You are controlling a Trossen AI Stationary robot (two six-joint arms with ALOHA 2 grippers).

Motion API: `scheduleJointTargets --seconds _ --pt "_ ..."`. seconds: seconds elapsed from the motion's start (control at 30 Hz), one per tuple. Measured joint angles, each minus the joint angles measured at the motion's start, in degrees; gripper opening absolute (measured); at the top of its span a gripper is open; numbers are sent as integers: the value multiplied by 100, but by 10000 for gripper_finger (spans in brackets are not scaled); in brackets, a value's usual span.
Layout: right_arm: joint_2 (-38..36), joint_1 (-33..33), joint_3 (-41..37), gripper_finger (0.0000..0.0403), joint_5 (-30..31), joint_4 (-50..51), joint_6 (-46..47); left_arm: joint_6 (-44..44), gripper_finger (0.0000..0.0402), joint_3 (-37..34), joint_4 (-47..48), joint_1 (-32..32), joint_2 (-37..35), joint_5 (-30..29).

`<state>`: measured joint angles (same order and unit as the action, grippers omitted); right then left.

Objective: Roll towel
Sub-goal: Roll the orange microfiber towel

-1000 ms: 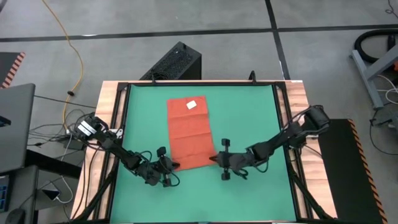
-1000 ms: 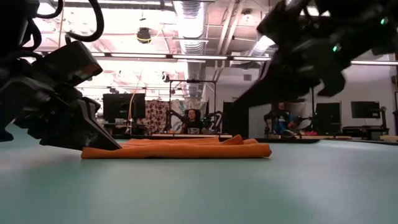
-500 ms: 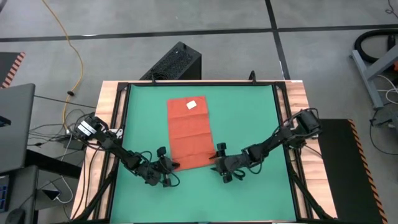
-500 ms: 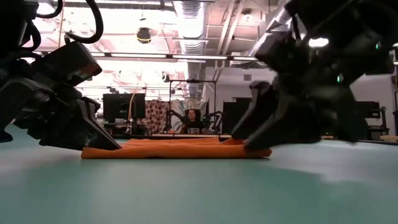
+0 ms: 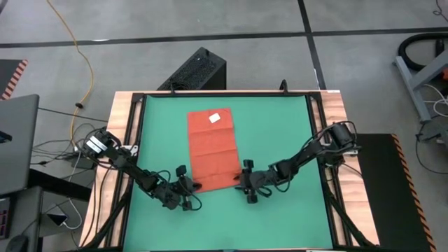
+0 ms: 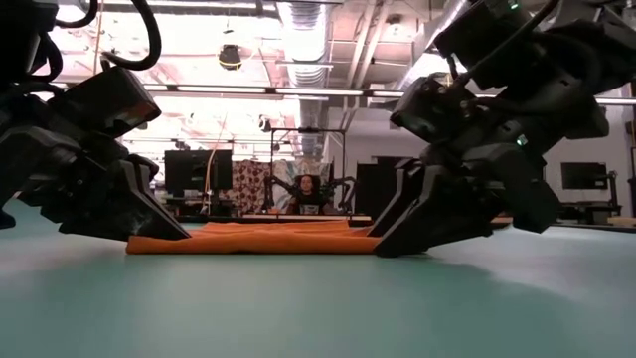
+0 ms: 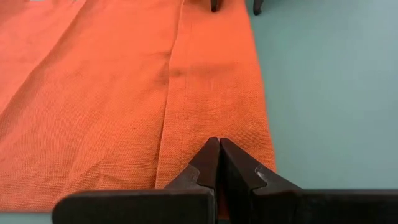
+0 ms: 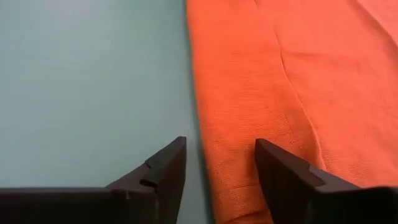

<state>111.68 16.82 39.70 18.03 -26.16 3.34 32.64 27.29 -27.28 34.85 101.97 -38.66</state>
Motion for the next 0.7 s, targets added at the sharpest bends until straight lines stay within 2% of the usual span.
scheduleJointTargets --seconds 0.37,0.53,0.7 --pt "125 11 2 78 440 -168 404 4 0 0 72 -2 -7 102" --pt "83 144 -1 22 414 -105 616 13 0 -7 121 -5 -131 241" --pt "-189 321 -9 14 287 178 927 -41 0 -13 151 1 -353 417"
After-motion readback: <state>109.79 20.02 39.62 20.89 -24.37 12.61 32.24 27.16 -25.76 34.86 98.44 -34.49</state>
